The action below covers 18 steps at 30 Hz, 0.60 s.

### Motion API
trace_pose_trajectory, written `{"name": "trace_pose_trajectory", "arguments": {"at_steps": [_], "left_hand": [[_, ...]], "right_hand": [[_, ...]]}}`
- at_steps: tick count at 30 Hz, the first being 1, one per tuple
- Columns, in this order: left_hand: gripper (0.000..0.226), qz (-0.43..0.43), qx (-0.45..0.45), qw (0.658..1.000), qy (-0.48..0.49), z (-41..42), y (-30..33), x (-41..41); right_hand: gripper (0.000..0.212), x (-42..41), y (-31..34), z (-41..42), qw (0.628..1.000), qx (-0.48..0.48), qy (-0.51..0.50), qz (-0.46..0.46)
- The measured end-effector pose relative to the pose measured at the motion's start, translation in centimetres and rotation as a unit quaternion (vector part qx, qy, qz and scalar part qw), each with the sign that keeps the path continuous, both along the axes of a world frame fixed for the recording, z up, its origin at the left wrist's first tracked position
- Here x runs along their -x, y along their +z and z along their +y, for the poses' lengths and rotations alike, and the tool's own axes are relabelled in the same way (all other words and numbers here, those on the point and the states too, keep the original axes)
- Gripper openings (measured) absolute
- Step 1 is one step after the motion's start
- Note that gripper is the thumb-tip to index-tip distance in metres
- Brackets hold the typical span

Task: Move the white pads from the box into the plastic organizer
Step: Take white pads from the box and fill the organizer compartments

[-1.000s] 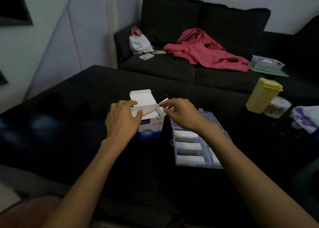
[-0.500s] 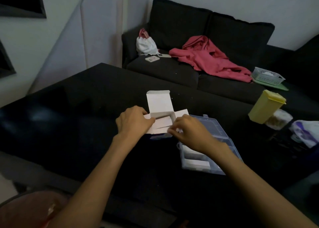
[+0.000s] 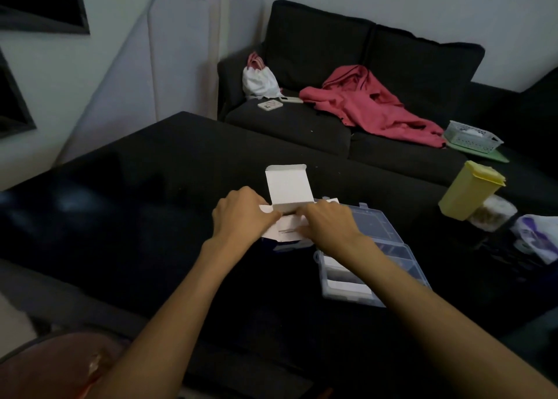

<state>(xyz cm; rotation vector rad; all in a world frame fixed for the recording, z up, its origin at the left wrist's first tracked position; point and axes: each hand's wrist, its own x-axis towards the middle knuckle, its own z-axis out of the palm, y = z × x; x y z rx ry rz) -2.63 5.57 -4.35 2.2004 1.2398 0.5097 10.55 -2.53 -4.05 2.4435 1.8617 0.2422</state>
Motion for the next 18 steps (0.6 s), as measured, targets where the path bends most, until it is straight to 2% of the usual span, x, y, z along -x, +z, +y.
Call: {"name": "trace_pose_trajectory", "arguments": {"at_steps": [3,6,10,12,15,18], "left_hand": [[0.025,-0.011,0.014,1.000,-0.007,0.1,-0.1,0.0],[0.029,-0.014,0.017,1.000,-0.006,0.3,-0.2,-0.1],[0.034,-0.007,0.029,1.000,-0.009,0.3,-0.1,-0.2],[0.035,-0.009,0.019,1.000,0.000,0.2,0.0,-0.1],[0.036,-0.012,0.022,1.000,0.004,-0.1,0.1,-0.1],[0.036,-0.011,0.023,1.000,0.007,-0.1,0.2,-0.1]], "right_hand": [[0.028,-0.1,0.0,0.3,1.000,0.004,-0.004,0.001],[0.031,-0.5,0.2,0.4,0.999,0.016,-0.021,0.045],[0.037,-1.2,1.1,0.9,0.987,0.108,-0.038,0.117],[0.036,-1.1,1.5,1.1,0.989,0.098,-0.049,0.095],[0.028,-0.9,1.5,1.0,0.998,0.051,-0.029,-0.001],[0.030,-0.6,0.9,0.9,0.999,0.051,-0.001,-0.007]]}}
